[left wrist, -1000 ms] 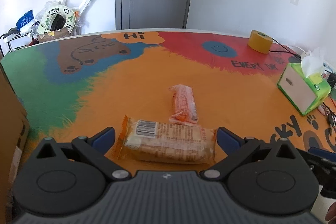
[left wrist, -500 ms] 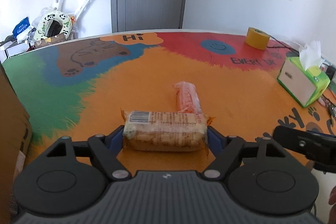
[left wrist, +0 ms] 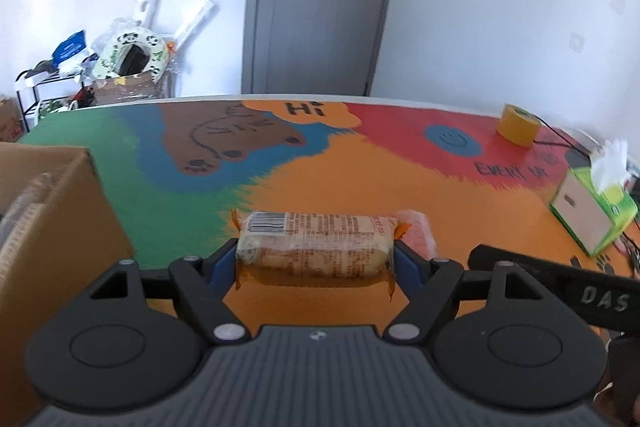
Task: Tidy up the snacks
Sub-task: 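Grasp the clear biscuit pack with the left gripper while the right grasps the pink stick snack, then carry both snacks into the cardboard box and open both grippers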
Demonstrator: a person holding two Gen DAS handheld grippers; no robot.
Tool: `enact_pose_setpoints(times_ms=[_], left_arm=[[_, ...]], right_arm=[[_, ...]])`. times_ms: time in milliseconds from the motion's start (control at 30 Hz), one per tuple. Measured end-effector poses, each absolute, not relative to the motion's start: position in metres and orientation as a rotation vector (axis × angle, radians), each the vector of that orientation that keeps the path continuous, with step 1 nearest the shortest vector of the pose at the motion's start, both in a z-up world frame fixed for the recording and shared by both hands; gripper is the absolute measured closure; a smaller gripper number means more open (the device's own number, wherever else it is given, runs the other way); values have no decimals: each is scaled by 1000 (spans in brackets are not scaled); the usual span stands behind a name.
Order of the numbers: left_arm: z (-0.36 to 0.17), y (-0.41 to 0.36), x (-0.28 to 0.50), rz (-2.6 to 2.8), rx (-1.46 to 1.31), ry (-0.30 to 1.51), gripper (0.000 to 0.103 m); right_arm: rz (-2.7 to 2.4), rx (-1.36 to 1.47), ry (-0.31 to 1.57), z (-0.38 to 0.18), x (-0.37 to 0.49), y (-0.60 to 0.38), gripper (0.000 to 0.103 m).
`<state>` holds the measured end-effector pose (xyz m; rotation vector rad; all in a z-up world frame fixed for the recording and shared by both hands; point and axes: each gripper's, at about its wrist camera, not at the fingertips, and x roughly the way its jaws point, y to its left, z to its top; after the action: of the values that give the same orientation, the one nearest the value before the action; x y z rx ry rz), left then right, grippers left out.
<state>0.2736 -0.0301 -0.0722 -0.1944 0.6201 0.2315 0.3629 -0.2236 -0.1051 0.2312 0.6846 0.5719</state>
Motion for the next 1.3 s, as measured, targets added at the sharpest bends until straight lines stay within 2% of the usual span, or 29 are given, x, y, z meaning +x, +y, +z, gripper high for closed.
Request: enact_pose_setpoints(times_ms=[367, 433, 533, 867, 1300], left_arm=[[-72, -9, 272, 270, -237, 591, 25], [-73, -8, 273, 270, -244, 592, 26], [-74, -8, 273, 269, -247, 597, 26], [-63, -22, 255, 227, -228, 577, 26], [-41, -41, 210, 184, -201, 512, 26]], right_arm=[[583, 224, 731, -111, 378, -188, 42], [583, 214, 743, -114, 380, -182, 48], [589, 206, 757, -115, 380, -180, 78], [570, 237, 743, -107, 351, -213, 85], [541, 267, 651, -85, 303, -241, 87]])
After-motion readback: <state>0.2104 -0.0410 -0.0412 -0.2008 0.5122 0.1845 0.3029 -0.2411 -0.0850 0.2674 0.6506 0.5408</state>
